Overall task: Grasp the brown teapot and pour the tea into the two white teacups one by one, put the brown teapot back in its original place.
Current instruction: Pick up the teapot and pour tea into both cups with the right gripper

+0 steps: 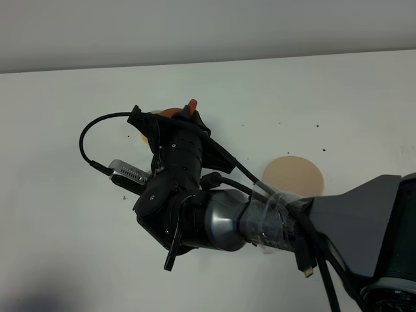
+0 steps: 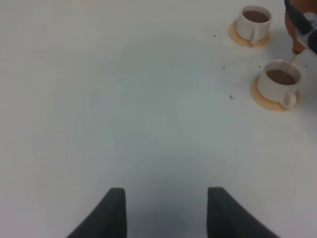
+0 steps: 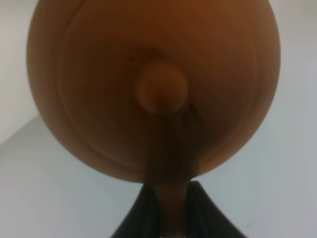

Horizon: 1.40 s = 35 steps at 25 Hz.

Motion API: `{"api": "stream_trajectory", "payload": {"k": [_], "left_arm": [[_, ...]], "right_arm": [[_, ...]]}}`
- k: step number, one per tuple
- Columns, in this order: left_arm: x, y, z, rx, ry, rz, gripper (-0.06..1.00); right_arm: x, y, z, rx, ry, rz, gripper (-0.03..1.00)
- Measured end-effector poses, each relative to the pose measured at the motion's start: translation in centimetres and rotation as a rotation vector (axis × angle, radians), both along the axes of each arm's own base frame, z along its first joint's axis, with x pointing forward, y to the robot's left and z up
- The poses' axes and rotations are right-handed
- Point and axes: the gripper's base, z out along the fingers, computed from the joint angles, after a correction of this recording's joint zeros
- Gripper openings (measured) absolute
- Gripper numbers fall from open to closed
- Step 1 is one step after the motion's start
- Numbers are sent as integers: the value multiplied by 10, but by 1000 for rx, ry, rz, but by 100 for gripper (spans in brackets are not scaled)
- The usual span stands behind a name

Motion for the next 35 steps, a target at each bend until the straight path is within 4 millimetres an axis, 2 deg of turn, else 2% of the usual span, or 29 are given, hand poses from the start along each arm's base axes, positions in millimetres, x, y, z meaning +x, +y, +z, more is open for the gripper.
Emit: {"api": "stream_trajectory", "payload": {"k": [23,32,35], "left_arm": [[0,0,0,1,0,-1,39],[0,0,0,1,0,-1,39],[0,0,0,1,0,-1,39]], "right_arm": [[0,0,0,-11,3,2,11],[-3,-8,-7,117,86,-142,11],[-3,-8,-3,214,117,-235,11]]}}
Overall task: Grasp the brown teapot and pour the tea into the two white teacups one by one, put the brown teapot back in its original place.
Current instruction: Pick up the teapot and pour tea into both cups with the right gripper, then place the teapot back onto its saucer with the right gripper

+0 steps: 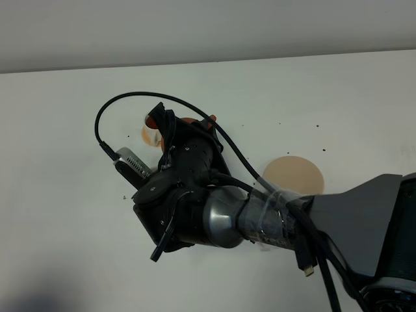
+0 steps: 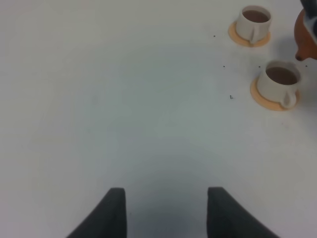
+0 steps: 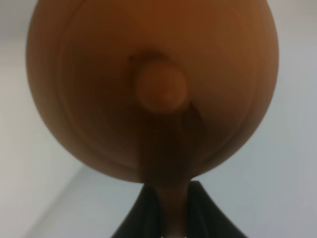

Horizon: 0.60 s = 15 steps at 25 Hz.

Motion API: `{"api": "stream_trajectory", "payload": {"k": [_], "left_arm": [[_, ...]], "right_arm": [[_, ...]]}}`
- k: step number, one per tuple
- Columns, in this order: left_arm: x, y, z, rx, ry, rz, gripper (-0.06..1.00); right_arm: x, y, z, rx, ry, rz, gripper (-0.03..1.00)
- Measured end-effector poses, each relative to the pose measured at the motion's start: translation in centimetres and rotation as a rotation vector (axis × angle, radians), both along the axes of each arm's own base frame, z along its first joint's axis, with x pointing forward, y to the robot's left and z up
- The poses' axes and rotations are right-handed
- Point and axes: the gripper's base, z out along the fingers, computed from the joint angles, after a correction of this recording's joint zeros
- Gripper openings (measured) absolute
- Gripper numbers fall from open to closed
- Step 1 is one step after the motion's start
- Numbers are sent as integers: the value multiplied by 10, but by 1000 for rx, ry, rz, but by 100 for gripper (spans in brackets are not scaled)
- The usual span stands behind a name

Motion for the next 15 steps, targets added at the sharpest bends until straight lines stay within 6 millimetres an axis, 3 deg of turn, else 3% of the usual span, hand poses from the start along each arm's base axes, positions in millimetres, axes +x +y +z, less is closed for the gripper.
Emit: {"api": "stream_trajectory", "payload": {"k": [8,15], "left_arm": [[0,0,0,-1,0,1,39],[0,0,0,-1,0,1,39]], "right_arm": [[4,-1,14,185,114,-218,11],[24,-33,34,395,330,-535,11]]}}
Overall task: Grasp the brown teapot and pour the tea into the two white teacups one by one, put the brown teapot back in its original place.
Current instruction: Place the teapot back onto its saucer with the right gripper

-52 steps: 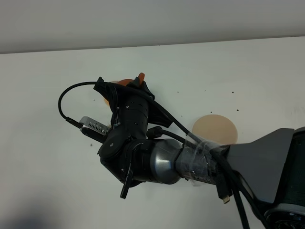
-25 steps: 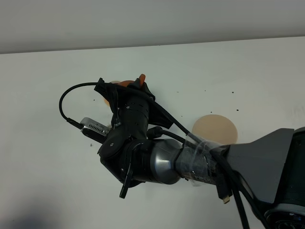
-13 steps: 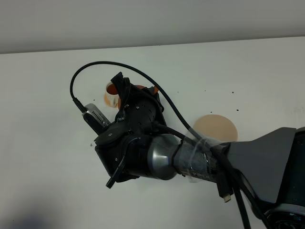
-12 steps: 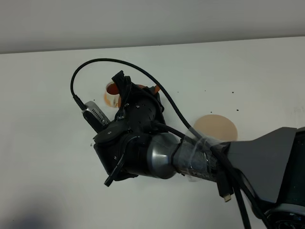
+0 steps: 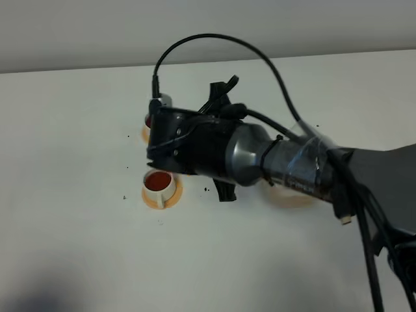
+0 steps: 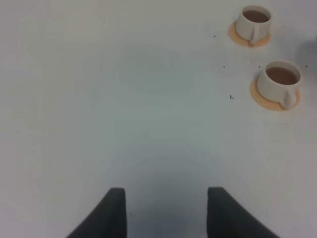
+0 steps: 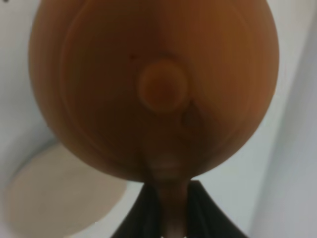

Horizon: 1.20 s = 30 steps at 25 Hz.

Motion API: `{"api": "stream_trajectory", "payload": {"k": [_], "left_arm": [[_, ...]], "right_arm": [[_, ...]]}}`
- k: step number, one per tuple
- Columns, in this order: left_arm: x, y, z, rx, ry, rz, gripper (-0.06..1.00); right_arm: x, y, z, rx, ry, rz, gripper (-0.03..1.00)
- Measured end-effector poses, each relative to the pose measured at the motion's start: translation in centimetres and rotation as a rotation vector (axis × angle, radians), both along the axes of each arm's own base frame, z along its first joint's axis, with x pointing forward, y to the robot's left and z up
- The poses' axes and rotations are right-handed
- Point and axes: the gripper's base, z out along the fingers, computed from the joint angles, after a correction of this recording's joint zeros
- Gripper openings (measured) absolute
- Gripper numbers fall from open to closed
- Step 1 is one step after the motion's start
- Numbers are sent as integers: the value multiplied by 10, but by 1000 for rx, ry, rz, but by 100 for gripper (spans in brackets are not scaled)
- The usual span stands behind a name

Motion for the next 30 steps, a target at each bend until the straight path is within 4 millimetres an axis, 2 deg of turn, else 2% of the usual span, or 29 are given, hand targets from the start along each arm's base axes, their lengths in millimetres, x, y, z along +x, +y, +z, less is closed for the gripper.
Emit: {"api": "stream_trajectory", "payload": {"k": [5,14,23,27,30], "left_arm": [[0,0,0,0,0,0,39],[0,0,0,0,0,0,39],[0,0,0,0,0,0,39],[0,0,0,0,0,0,39],[0,0,0,0,0,0,39]], "right_arm": [[9,-18,4,128,145,-152,11],[12,-17,-5,363,345,-264,11],[15,-21,-8,371,371,-298,11],[16,-32,6,375,357,-367,11],[25,-50,27,424,328,-453,11]]}}
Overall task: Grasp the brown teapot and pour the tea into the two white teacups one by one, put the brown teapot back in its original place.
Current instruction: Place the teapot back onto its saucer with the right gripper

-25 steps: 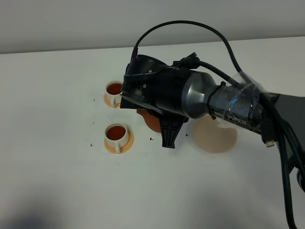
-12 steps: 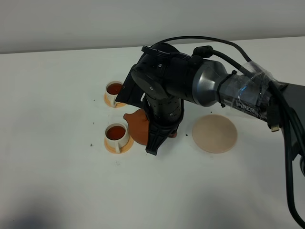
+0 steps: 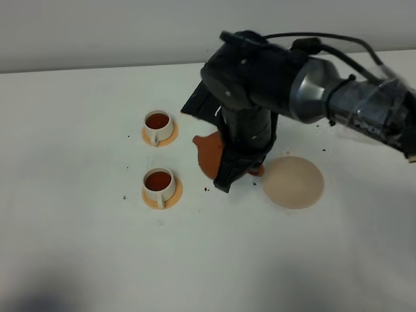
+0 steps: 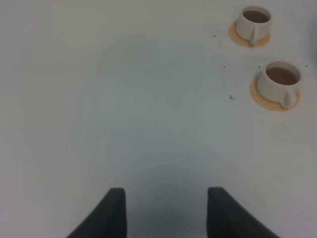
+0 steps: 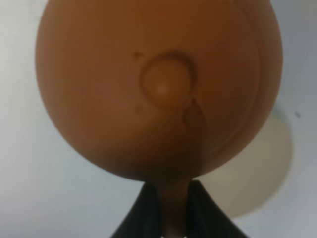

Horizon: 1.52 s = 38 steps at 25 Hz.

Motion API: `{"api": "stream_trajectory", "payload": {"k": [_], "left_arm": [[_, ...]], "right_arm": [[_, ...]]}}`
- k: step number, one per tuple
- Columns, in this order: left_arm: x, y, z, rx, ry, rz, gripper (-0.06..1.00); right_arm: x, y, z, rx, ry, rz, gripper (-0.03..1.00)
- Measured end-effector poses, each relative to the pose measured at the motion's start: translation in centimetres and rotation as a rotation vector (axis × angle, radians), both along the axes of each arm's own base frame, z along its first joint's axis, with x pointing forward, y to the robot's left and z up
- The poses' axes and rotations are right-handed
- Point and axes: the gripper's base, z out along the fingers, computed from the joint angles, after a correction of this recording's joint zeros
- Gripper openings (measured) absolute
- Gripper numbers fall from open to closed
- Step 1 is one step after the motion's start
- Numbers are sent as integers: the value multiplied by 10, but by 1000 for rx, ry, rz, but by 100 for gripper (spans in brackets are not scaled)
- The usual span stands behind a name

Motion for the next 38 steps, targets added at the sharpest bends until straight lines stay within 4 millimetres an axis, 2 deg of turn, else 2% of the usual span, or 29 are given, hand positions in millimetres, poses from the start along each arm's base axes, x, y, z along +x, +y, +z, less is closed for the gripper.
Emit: {"api": "stream_trajectory", "payload": {"k": [3,8,12,16,22,33,38], "left_arm": [[0,0,0,0,0,0,39],[0,0,0,1,0,-1,39],[0,0,0,1,0,-1,39],[0,0,0,1,0,-1,39],[0,0,0,1,0,-1,39],[0,0,0,1,0,-1,39],[0,0,0,0,0,0,39]], "right_arm": [[13,-22,17,47,-18,-94,11],[33,-58,31,123,4,-230,11],[40,-87,22,122,53,-319,11],[25,-110,-5,67,138,-370,11],[1,-120,-31,151,90,-393,11],[3,-119,-57,164,82,-408,11],[3,-118,-60,161,89,-415,11]]}}
